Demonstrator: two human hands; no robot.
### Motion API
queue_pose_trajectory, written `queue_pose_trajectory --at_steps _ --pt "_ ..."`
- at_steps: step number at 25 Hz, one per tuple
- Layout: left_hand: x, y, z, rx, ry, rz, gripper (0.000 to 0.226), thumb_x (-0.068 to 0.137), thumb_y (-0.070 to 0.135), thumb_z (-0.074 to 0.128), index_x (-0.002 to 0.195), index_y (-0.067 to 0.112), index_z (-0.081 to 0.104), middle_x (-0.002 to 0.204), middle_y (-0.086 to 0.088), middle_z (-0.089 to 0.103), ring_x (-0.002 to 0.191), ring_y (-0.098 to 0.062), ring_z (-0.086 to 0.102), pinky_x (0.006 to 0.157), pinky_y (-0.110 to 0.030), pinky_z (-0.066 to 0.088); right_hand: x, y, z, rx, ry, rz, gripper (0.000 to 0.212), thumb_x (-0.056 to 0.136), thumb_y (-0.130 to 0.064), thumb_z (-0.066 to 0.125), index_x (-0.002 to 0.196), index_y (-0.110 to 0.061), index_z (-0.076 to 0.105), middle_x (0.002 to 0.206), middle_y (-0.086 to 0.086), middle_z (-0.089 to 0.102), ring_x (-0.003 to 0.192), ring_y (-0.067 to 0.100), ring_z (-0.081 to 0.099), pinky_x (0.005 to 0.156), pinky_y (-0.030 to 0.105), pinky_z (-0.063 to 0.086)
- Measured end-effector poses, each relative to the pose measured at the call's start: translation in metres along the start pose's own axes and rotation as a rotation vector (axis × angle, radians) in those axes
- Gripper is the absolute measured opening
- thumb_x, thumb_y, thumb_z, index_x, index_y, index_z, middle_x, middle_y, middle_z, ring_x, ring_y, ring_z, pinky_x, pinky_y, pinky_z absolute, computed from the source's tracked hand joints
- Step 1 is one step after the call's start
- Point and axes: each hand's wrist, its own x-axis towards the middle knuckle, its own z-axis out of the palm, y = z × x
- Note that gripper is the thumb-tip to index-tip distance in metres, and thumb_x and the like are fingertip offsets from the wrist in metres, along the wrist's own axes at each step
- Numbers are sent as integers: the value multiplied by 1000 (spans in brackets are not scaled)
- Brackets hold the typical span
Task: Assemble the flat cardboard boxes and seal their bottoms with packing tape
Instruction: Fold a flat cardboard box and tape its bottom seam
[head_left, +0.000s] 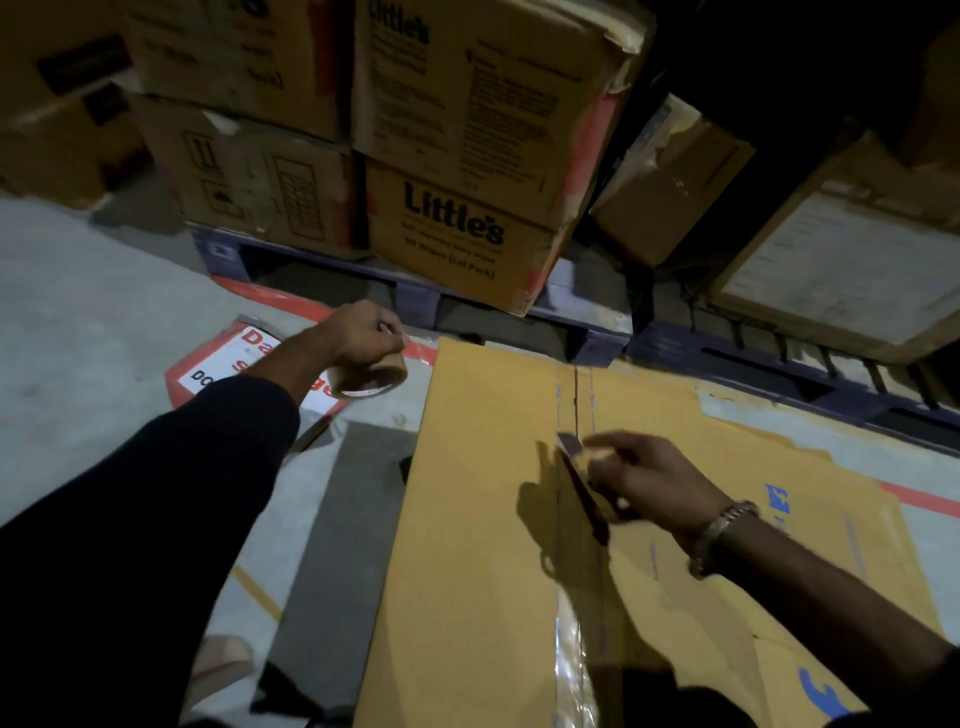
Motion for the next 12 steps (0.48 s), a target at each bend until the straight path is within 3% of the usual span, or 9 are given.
queue_pose_trajectory --at_steps 3,8,12 --pt "3 -8 -9 -5 -43 -37 10 89 38 78 79 35 78 97 7 75 99 -21 67 96 -36 52 35 -52 30 -11 177 -245 42 95 -11 67 137 -15 62 93 3 72 68 22 75 62 35 64" --pt "0 -6 -9 4 -27 -45 10 92 36 76 93 27 80 104 1 74 100 -21 66 95 -39 53 99 -109 102 -196 281 -373 29 89 -20 77 119 -17 74 84 -2 74 67 14 72 68 37 66" --pt "2 -7 -9 -10 -52 -30 10 94 37 73 97 28 77 106 1 70 100 -19 63 91 -41 51 131 -109 140 -243 432 -383 7 81 -21 79 88 -20 81 81 -1 75 70 15 68 66 38 65"
